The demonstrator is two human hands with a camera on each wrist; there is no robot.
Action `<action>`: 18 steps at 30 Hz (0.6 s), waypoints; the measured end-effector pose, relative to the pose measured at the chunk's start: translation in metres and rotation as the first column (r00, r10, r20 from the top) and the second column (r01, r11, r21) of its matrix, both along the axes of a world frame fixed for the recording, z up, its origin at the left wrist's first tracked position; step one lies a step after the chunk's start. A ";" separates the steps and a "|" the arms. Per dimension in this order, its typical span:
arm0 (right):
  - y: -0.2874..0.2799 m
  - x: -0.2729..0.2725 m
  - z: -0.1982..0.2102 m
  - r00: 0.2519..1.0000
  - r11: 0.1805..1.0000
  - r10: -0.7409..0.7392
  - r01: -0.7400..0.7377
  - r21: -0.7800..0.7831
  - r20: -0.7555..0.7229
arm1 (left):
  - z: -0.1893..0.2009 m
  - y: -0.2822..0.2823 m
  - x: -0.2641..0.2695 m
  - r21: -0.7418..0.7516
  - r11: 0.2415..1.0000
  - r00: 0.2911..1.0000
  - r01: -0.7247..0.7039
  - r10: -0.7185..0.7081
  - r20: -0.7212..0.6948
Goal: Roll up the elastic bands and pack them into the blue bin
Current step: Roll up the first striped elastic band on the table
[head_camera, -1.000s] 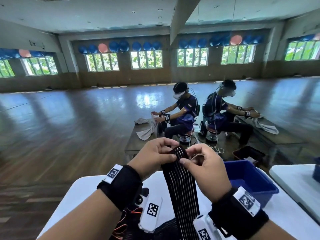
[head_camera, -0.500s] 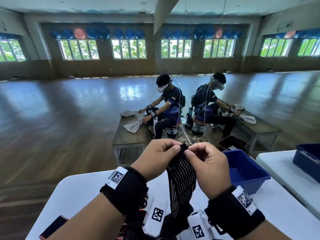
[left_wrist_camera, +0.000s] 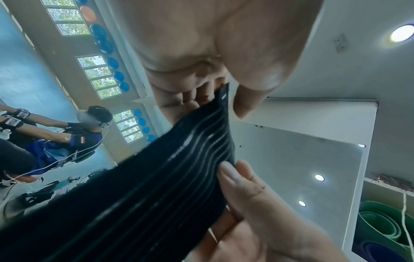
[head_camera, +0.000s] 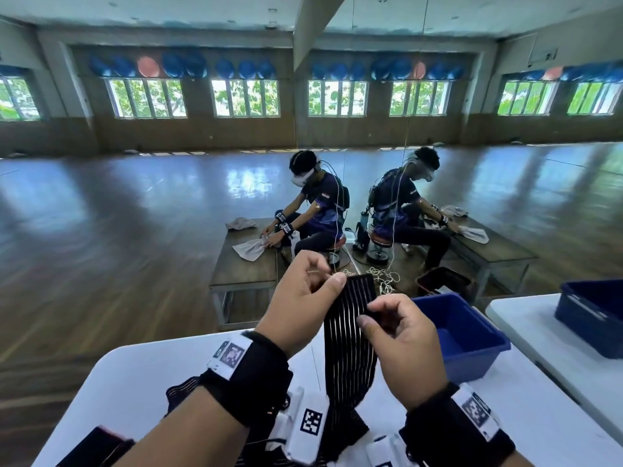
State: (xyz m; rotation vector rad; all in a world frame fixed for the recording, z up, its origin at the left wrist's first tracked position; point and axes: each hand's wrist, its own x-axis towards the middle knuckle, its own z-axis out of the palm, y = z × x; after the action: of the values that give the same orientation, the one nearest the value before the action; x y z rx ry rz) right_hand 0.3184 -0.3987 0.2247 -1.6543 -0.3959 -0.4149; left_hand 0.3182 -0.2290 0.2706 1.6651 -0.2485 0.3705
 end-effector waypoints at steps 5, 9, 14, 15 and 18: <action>-0.027 0.007 0.002 1.000 0.999 -0.009 0.009 0.036 -0.003 | -0.019 -0.025 -0.009 -0.066 0.996 0.993 -0.066 0.072 0.095; -0.046 0.018 0.000 1.000 0.998 0.004 -0.002 0.070 -0.027 | -0.029 -0.056 -0.019 -0.065 0.991 0.973 -0.120 0.130 0.193; -0.063 0.027 0.003 0.998 0.994 0.059 -0.055 0.099 -0.038 | -0.035 -0.084 -0.015 0.018 0.989 0.978 -0.146 0.141 0.155; -0.065 0.029 0.003 0.996 0.991 0.072 -0.066 0.114 -0.053 | -0.034 -0.089 -0.013 0.010 0.989 0.979 -0.146 0.143 0.145; -0.074 0.035 0.001 0.993 0.987 0.085 -0.073 0.143 -0.081 | -0.030 -0.101 -0.004 -0.027 0.987 0.981 -0.156 0.158 0.109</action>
State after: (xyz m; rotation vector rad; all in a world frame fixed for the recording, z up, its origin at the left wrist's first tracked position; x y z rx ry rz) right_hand 0.3535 -0.4728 0.2254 -1.5100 -0.3581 -0.3035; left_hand 0.3139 -0.3299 0.2407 1.6528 -0.1958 0.5835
